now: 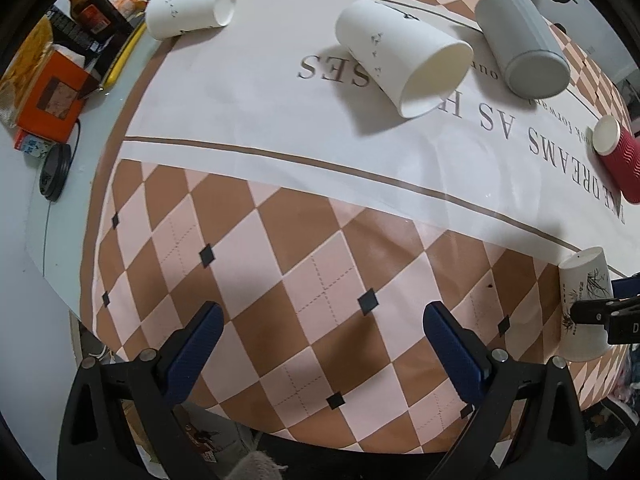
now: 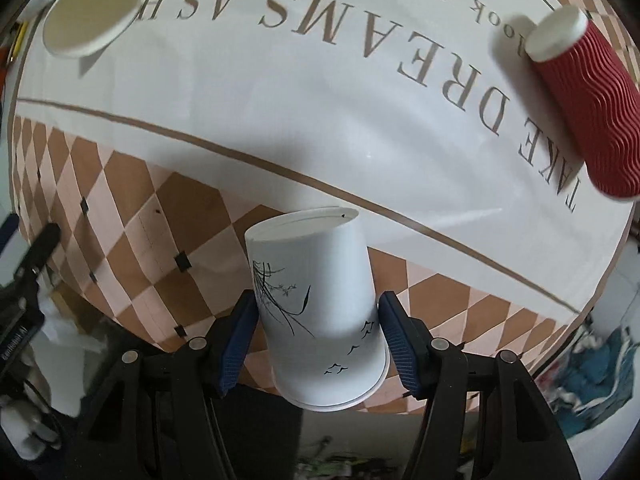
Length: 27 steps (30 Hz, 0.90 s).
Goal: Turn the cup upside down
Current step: 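Rotate the held cup with the right gripper so its rim faces down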
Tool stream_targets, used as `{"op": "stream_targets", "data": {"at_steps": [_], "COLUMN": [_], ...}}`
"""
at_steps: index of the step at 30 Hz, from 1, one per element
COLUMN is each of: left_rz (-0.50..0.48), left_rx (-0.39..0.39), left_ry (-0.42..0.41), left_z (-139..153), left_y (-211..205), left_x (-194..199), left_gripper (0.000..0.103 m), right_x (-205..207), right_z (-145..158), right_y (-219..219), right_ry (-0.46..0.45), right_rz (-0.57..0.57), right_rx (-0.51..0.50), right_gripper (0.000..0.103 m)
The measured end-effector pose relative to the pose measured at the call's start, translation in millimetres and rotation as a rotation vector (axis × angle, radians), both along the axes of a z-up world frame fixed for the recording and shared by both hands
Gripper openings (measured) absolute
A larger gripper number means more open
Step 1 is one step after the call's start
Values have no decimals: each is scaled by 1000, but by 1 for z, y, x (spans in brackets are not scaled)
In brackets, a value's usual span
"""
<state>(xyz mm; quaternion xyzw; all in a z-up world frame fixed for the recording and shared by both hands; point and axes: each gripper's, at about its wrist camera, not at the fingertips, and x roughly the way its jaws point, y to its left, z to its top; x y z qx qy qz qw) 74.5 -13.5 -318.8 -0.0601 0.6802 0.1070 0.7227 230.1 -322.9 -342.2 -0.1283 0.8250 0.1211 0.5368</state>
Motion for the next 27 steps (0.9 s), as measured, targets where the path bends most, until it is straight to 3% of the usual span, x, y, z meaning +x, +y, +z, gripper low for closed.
{"op": "stream_targets", "data": {"at_steps": [4, 7, 11, 12, 14, 16, 20, 24, 27], "left_rz": [-21, -35, -49, -52, -62, -71, -73, -55, -53], "left_rx": [-23, -46, -47, -49, -47, -45, -60, -83, -83], "left_ry": [8, -3, -6, -5, 0, 3, -6, -24, -33], "left_z": [-3, -2, 0, 0, 1, 1, 4, 5, 2], "left_y": [-7, -14, -24, -28, -36, -42, -56, -66, -71], "left_x": [3, 6, 9, 10, 9, 9, 11, 20, 33], "left_gripper": [102, 102, 102, 102, 102, 102, 102, 103, 103], "right_x": [-11, -13, -8, -10, -11, -12, -9, 8, 21], "right_z": [3, 0, 14, 17, 19, 22, 50, 87, 91], "right_y": [-7, -21, -27, -28, -28, -27, -30, -46, -56], "right_ry": [13, 15, -68, -83, -101, -127, -266, -540, -715], "right_rz": [-30, -37, -17, -19, -12, -16, -55, -151, -222], "right_rx": [5, 11, 42, 62, 92, 114, 193, 289, 330], "right_gripper": [68, 86, 86, 85, 61, 56, 56, 56, 56]}}
